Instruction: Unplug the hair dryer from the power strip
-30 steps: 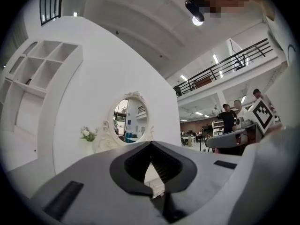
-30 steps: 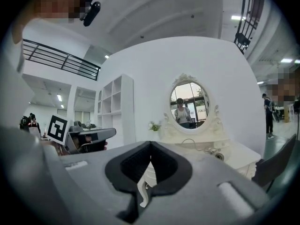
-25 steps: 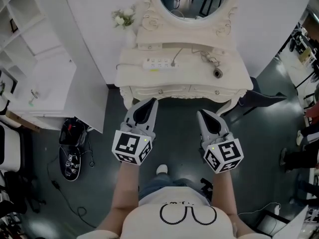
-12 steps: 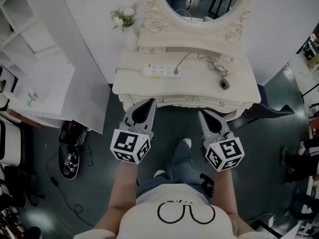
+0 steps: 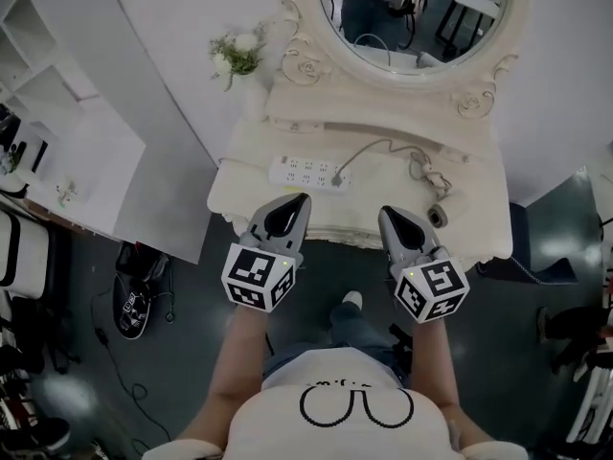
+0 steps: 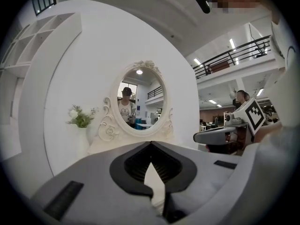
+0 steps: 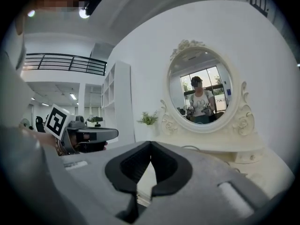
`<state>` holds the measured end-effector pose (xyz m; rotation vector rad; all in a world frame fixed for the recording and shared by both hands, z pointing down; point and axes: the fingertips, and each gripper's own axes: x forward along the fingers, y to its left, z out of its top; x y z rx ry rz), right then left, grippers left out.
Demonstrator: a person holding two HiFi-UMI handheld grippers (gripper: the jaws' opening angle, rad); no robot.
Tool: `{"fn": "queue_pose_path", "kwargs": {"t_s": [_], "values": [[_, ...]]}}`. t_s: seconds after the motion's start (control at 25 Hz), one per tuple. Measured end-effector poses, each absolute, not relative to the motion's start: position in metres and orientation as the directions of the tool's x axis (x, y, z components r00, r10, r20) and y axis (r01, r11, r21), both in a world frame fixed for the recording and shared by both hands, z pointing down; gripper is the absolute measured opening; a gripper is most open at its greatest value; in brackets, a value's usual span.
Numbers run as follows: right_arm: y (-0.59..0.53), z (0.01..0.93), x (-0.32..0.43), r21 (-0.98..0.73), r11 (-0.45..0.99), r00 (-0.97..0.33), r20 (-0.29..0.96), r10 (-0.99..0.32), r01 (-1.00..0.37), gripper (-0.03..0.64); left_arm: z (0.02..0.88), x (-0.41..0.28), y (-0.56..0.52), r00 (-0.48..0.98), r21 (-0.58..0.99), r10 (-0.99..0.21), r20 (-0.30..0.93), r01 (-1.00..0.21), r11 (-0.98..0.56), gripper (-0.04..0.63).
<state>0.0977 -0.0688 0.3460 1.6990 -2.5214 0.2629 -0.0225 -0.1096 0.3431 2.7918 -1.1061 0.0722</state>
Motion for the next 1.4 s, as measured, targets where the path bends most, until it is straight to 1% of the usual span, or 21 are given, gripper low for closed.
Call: {"fn": "queue_pose_path", "kwargs": {"t_s": [0.2, 0.24, 0.28, 0.32, 0.36, 0.4, 0.48, 0.6, 0.84, 0.96, 1.12, 1.4], "values": [[-0.116, 0.358, 0.123, -0.093, 0.435, -0.445, 0.198, -0.873, -0.895, -0.005, 0.366, 0.008, -0.149, 0.689, 0.112, -0.702, 0.179, -0.723, -0.681, -0.001], [-0.125, 0.361, 0.128, -0.097, 0.447, -0.457, 0.204, -0.866, -0.889, -0.005, 0.369, 0.015, -0.156, 0.684, 0.112, -0.705, 0.186, -0.728, -0.677, 0.013], [-0.133, 0.364, 0.133, -0.101, 0.458, -0.469, 0.212, -0.857, -0.883, -0.005, 0.373, 0.022, -0.162, 0.682, 0.112, -0.706, 0.193, -0.73, -0.674, 0.056], [-0.14, 0.368, 0.138, -0.106, 0.47, -0.481, 0.221, -0.848, -0.876, -0.005, 0.377, 0.029, -0.168, 0.682, 0.11, -0.704, 0.201, -0.729, -0.675, 0.129], [-0.147, 0.372, 0.142, -0.112, 0.481, -0.494, 0.231, -0.838, -0.869, -0.005, 0.382, 0.036, -0.172, 0.684, 0.105, -0.697, 0.214, -0.726, -0.68, 0.166], [-0.152, 0.377, 0.146, -0.12, 0.492, -0.506, 0.24, -0.829, -0.862, -0.005, 0.388, 0.044, -0.174, 0.688, 0.097, -0.687, 0.234, -0.72, -0.687, 0.196], [-0.162, 0.387, 0.154, -0.14, 0.504, -0.523, 0.254, -0.813, -0.852, -0.005, 0.404, 0.056, -0.177, 0.695, 0.078, -0.657, 0.292, -0.702, -0.708, 0.228], [-0.17, 0.402, 0.16, -0.175, 0.508, -0.538, 0.274, -0.797, -0.843, -0.005, 0.424, 0.066, -0.178, 0.699, 0.075, -0.616, 0.363, -0.68, -0.729, 0.229], [-0.181, 0.436, 0.156, -0.206, 0.532, -0.57, 0.328, -0.753, -0.821, -0.005, 0.454, 0.07, -0.196, 0.695, 0.089, -0.58, 0.424, -0.669, -0.738, 0.225], [-0.188, 0.451, 0.155, -0.214, 0.538, -0.578, 0.351, -0.737, -0.815, -0.005, 0.473, 0.075, -0.209, 0.699, 0.096, -0.547, 0.46, -0.652, -0.752, 0.208], [-0.197, 0.475, 0.154, -0.238, 0.548, -0.596, 0.397, -0.699, -0.802, -0.003, 0.507, 0.086, -0.225, 0.709, 0.126, -0.484, 0.513, -0.619, -0.775, 0.202], [-0.215, 0.501, 0.153, -0.236, 0.578, -0.616, 0.442, -0.652, -0.781, -0.002, 0.544, 0.098, -0.244, 0.706, 0.145, -0.397, 0.586, -0.574, -0.806, 0.156]]}}
